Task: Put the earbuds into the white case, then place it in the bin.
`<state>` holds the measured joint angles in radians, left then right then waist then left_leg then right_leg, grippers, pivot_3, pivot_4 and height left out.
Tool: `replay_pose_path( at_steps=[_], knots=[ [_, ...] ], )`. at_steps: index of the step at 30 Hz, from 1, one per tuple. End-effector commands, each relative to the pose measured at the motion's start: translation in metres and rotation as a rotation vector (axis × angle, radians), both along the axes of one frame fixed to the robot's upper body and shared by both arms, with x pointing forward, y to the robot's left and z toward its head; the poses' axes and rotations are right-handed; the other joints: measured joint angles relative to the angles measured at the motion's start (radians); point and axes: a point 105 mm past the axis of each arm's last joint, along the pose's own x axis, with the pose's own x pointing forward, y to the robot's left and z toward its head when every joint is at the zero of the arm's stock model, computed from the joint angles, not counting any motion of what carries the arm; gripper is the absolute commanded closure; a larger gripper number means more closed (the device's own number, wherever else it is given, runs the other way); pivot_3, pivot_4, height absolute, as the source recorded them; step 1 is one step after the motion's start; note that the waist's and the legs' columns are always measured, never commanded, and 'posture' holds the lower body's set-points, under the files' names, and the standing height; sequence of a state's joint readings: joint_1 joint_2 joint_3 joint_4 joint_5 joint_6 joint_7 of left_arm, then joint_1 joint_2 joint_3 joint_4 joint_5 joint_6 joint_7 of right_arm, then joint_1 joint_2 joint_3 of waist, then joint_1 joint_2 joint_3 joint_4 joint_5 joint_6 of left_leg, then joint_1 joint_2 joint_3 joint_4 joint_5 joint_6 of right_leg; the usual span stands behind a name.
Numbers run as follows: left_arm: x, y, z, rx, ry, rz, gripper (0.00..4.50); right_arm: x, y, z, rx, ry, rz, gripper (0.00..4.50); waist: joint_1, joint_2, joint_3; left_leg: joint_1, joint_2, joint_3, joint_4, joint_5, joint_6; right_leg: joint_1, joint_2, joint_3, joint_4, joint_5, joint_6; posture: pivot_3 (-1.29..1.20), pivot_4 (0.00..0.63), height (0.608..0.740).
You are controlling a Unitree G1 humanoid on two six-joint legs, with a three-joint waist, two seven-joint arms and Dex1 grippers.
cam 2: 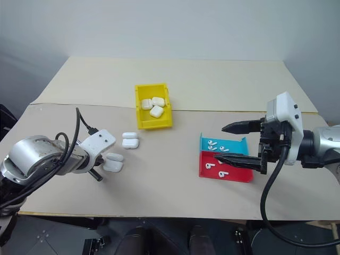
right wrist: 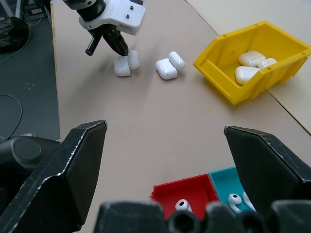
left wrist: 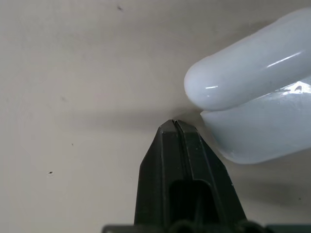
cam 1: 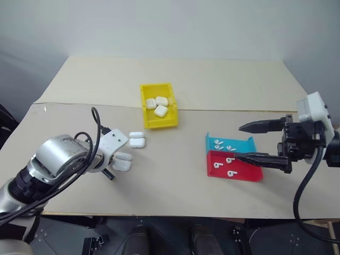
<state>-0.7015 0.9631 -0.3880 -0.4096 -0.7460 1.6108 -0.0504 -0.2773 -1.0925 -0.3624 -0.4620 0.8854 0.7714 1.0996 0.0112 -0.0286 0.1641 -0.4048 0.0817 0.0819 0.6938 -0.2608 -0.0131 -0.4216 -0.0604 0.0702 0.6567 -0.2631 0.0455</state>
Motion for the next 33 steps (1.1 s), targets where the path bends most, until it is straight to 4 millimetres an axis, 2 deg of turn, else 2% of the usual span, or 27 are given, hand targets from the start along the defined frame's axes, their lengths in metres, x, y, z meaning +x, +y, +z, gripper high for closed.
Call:
replay_pose_path(
  at_steps=[1,5,7,11,15,20,25,28,30,33],
  knots=[
    [0.003,0.008,0.023,-0.042,-0.038,0.005,4.49,-0.001,0.002,0.008,0.01,-0.032,0.002,0.0,-0.001,0.0,0.0,0.0,0.0,0.0,0.0,0.0,0.0,0.0,0.0,0.0,0.0,0.0,0.0,0.0,0.15,0.74],
    [-0.009,0.028,0.044,-0.041,-0.06,-0.014,4.49,0.0,0.003,0.004,0.019,-0.028,0.005,0.0,-0.008,-0.001,0.001,-0.001,0.0,0.0,0.0,0.0,0.0,-0.002,0.0,0.0,0.0,0.0,0.0,0.0,0.15,0.74],
    [-0.016,0.029,0.058,-0.059,-0.105,-0.079,4.49,0.0,0.004,0.001,0.028,-0.026,0.014,0.0,-0.008,-0.001,0.001,-0.001,0.0,0.0,0.0,0.0,0.0,-0.001,0.0,0.0,-0.001,0.0,0.0,0.0,0.15,0.74],
    [-0.025,0.022,0.08,-0.212,-0.13,-0.171,4.49,-0.001,0.007,-0.002,0.049,-0.025,0.026,0.0,0.003,-0.001,0.001,-0.001,0.001,0.001,0.0,0.0,0.0,-0.001,0.0,-0.001,-0.001,0.0,0.0,0.0,0.15,0.74],
    [-0.022,0.013,0.096,-0.313,-0.179,-0.239,4.49,-0.002,0.01,-0.008,0.065,-0.019,0.041,0.0,0.006,-0.002,0.001,-0.001,0.0,0.001,0.0,0.0,0.0,0.0,0.0,-0.001,0.0,0.0,0.0,0.0,0.15,0.74],
    [-0.02,0.009,0.104,-0.364,-0.209,-0.284,4.49,-0.001,0.015,-0.01,0.085,-0.03,0.058,0.0,-0.001,-0.001,0.001,-0.001,0.0,0.0,0.0,0.0,0.001,-0.001,0.0,-0.001,0.0,0.0,0.0,0.0,0.15,0.74],
    [-0.015,-0.012,0.129,-0.687,-0.357,-0.369,4.49,0.001,0.02,-0.012,0.098,-0.044,0.065,0.0,0.0,-0.001,0.001,-0.001,0.0,0.0,0.0,0.0,0.001,-0.001,0.0,-0.001,0.0,0.0,0.0,0.0,0.15,0.74],
    [-0.016,-0.018,0.119,-0.633,-0.342,-0.409,4.49,0.0,0.023,-0.012,0.107,-0.046,0.071,0.0,0.0,-0.003,0.001,-0.001,0.0,0.0,0.001,0.0,0.001,-0.001,0.0,-0.001,0.0,0.0,0.0,0.0,0.15,0.74],
    [-0.018,-0.018,0.107,-0.589,-0.225,-0.382,4.49,-0.001,0.024,-0.013,0.109,-0.047,0.073,0.0,0.0,-0.003,0.001,-0.001,0.0,0.0,0.001,-0.001,0.001,-0.001,0.0,-0.001,0.0,0.0,0.0,0.0,0.15,0.74],
    [-0.027,-0.021,0.103,-0.544,-0.186,-0.442,4.49,-0.002,0.024,-0.013,0.111,-0.046,0.073,0.0,-0.002,-0.003,0.001,-0.001,0.0,0.0,0.0,-0.001,0.001,-0.001,0.0,-0.001,0.0,0.0,0.0,0.0,0.15,0.74]
  ],
)
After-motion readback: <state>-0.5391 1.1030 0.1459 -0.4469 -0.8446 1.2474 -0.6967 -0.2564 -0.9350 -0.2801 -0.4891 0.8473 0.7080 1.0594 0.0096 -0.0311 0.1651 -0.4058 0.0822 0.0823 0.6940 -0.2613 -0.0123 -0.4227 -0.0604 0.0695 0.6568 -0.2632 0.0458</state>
